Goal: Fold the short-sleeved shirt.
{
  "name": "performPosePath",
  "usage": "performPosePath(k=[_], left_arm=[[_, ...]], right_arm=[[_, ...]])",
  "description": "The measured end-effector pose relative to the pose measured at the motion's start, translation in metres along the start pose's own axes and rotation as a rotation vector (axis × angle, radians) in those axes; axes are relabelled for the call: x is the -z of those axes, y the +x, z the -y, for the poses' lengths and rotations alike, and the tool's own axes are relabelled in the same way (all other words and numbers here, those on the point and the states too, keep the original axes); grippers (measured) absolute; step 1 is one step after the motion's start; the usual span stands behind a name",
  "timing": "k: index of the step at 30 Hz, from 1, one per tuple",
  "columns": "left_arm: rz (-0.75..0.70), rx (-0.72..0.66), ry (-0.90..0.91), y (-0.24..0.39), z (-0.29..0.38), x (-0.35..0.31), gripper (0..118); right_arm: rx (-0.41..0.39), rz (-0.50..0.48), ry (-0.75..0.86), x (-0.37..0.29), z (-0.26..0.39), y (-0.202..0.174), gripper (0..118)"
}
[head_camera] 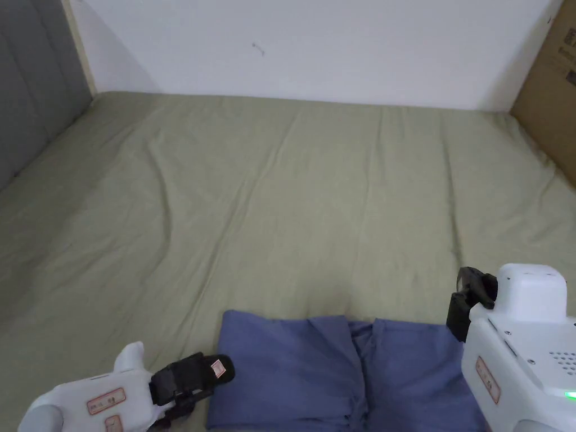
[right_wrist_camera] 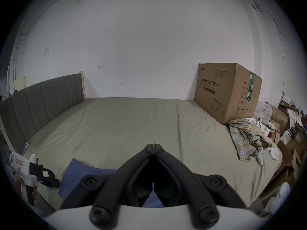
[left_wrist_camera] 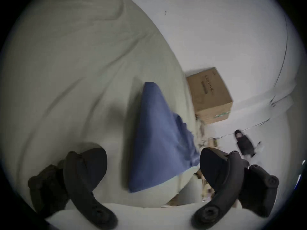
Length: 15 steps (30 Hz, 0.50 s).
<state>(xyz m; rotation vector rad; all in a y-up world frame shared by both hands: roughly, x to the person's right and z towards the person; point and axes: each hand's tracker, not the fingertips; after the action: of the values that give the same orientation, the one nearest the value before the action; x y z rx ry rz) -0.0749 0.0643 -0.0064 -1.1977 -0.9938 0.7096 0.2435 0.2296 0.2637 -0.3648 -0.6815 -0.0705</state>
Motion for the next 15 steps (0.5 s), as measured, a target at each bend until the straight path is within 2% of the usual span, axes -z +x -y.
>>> performPosePath(k=[5, 7, 8, 9, 10, 12, 13, 15], left_arm=[[0.152, -0.123, -0.061, -0.009, -0.011, 0.036, 111], [0.134, -0.120, -0.069, -0.007, -0.014, 0.044, 107], [0.087, -0.120, -0.065, -0.007, -0.014, 0.045, 87], [-0.030, -0.099, -0.078, -0.009, -0.015, 0.051, 22], [-0.071, -0.098, -0.080, -0.014, -0.013, 0.053, 9], [0.054, -0.199, -0.088, -0.021, -0.014, 0.043, 9], [0.061, -0.193, -0.079, -0.018, -0.015, 0.036, 9], [-0.001, -0.094, -0.101, -0.016, -0.022, 0.027, 9]], right_arm=[[-0.008, -0.008, -0.017, 0.004, -0.002, -0.007, 0], [-0.027, -0.008, -0.021, 0.005, -0.002, -0.010, 0], [-0.035, -0.008, -0.023, 0.005, -0.002, -0.011, 0], [-0.036, -0.008, -0.023, 0.006, -0.003, -0.011, 0], [-0.035, -0.010, -0.026, 0.006, -0.003, -0.011, 0], [-0.013, -0.016, -0.029, 0.007, -0.006, -0.009, 0], [-0.012, -0.010, -0.029, 0.007, -0.007, -0.008, 0], [-0.015, 0.005, -0.022, 0.006, -0.008, -0.006, 0]])
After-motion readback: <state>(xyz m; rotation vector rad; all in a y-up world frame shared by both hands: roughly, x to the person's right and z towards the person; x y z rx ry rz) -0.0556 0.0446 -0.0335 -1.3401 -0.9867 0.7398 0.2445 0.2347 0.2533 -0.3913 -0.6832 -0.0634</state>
